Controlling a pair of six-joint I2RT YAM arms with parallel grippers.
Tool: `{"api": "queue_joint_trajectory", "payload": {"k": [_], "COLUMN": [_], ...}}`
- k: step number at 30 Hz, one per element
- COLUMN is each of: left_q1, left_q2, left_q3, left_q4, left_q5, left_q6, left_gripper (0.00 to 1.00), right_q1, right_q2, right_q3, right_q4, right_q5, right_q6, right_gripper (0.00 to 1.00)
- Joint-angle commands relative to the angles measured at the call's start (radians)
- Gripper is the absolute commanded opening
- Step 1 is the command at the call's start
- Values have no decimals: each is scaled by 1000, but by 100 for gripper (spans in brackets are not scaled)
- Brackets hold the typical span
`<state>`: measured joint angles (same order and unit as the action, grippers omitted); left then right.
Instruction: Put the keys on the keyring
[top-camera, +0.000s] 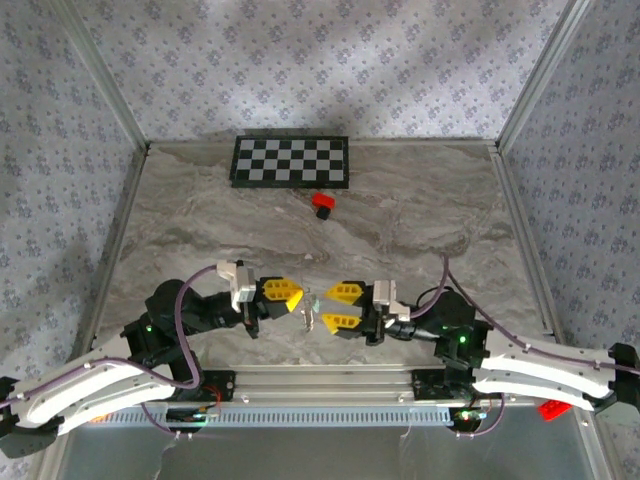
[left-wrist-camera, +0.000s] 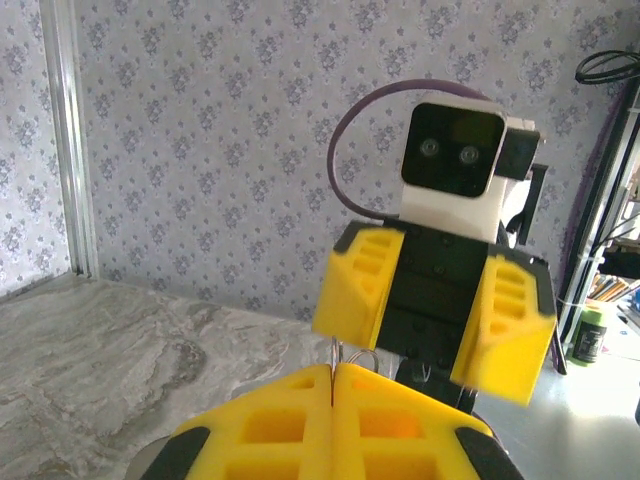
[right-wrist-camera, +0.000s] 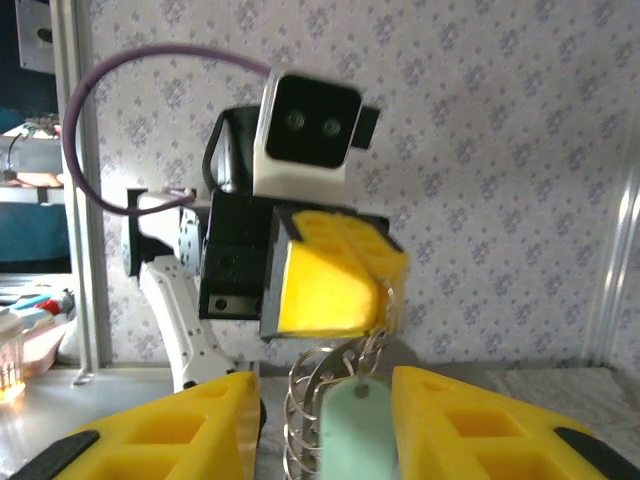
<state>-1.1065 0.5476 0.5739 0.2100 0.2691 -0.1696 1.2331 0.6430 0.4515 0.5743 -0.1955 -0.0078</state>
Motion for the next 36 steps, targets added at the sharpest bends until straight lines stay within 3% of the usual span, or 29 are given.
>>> {"api": "queue_joint_trajectory", "payload": {"k": [1, 6, 9, 18, 36], "left_q1": [0, 0, 1, 0, 1], "left_q2": [-19, -20, -8, 14, 15], "left_q3": [-9, -17, -18, 9, 30], "left_q4": [75, 46, 58, 14, -26], "left_q5": [22, 26, 61, 102, 107], "left_q6": [7, 51, 51, 58, 64], "left_gripper": [0, 0, 0, 0, 0], "right_q1": [2, -1, -2, -7, -10], "right_q2": [-70, -100, -100, -56, -2], "right_q3": [19, 113, 154, 196, 157], "right_q4": [-81, -343, -462, -565, -394], "right_q5": [64, 111, 144, 134, 80], "right_q6": [48, 92, 117, 128, 120], "right_gripper": [44, 49, 43, 37, 29]}}
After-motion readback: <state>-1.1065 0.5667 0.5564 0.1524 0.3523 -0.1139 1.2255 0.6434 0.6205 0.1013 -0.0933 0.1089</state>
